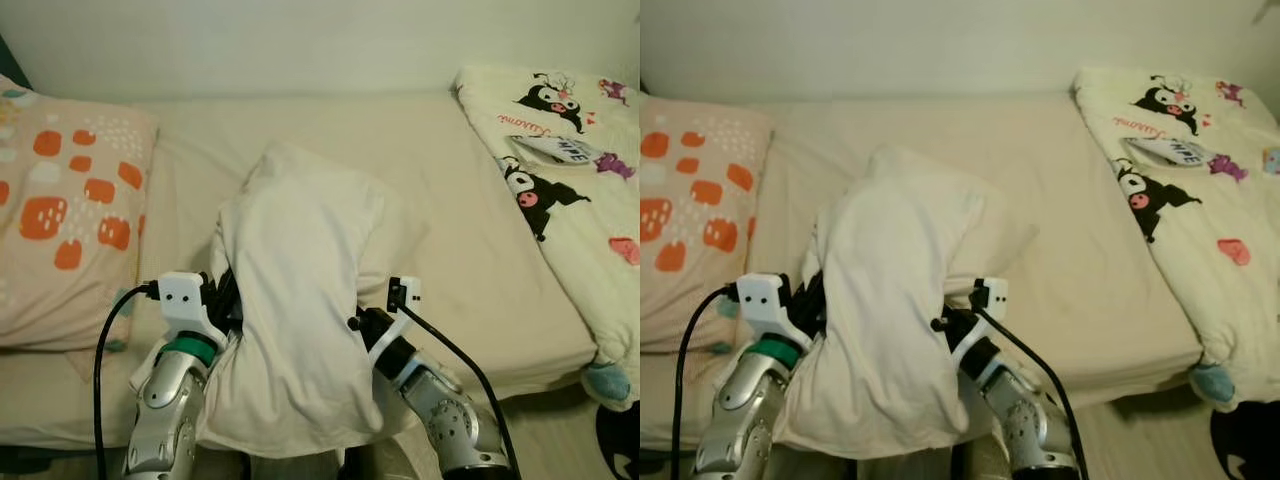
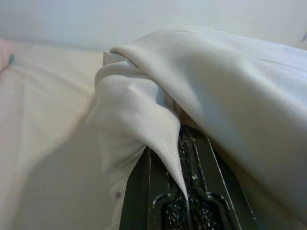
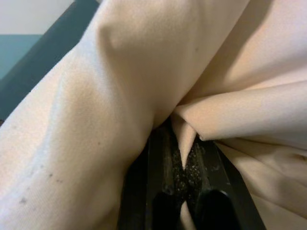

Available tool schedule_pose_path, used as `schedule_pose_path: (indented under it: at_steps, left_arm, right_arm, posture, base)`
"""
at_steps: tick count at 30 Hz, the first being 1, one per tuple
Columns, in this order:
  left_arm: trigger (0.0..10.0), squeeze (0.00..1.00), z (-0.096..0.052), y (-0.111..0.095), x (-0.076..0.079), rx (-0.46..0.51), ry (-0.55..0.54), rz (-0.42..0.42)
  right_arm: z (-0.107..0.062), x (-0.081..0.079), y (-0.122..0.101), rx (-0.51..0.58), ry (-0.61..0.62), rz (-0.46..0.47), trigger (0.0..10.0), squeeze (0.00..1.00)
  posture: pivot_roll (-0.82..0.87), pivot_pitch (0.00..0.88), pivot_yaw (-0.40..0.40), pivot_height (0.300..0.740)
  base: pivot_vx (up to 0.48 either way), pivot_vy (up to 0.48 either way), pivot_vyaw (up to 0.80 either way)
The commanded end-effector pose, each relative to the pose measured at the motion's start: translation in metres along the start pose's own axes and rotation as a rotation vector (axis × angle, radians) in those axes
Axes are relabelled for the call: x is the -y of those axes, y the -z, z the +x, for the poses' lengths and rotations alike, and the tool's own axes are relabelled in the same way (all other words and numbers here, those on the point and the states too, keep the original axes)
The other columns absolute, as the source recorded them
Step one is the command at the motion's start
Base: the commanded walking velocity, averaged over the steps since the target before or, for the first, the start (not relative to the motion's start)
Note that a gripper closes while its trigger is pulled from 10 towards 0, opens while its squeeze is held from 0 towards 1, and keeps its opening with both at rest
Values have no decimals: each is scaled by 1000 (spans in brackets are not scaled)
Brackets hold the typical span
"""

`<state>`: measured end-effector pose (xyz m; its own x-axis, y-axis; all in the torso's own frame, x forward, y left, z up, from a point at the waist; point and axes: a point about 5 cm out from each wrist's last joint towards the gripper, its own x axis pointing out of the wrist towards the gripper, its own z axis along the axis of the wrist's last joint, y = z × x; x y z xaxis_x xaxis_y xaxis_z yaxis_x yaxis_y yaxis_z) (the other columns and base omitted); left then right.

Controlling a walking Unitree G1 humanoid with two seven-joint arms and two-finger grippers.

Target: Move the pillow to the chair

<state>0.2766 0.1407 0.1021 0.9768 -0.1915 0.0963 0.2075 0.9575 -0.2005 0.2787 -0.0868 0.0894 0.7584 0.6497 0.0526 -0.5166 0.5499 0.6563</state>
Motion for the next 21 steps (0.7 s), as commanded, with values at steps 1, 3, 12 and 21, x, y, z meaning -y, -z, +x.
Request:
schedule_pose_path:
  at_steps: [1, 3, 12, 21]
  left_arm:
    - [10000, 0, 8, -9, 27, 58, 95, -10]
    - [10000, 0, 9, -9, 27, 59, 95, -10]
    - [10000, 0, 10, -11, 28, 65, 101, 1]
    - [10000, 0, 13, -18, 32, 94, 124, 21]
  right_arm:
    - [23, -35, 16, 1, -143, 70, 10000, 0]
    - [23, -35, 16, 1, -142, 69, 10000, 0]
    - [24, -37, 16, 5, -146, 69, 10000, 0]
    - [25, -40, 9, 44, -167, 69, 10000, 0]
  posture:
    - [70, 42, 11, 725]
    - [70, 42, 11, 730]
    - [72, 44, 15, 740]
    - [69, 42, 10, 740]
  base:
    - [0, 0, 0]
    - [0, 0, 0]
    - [0, 0, 0]
    - [0, 0, 0]
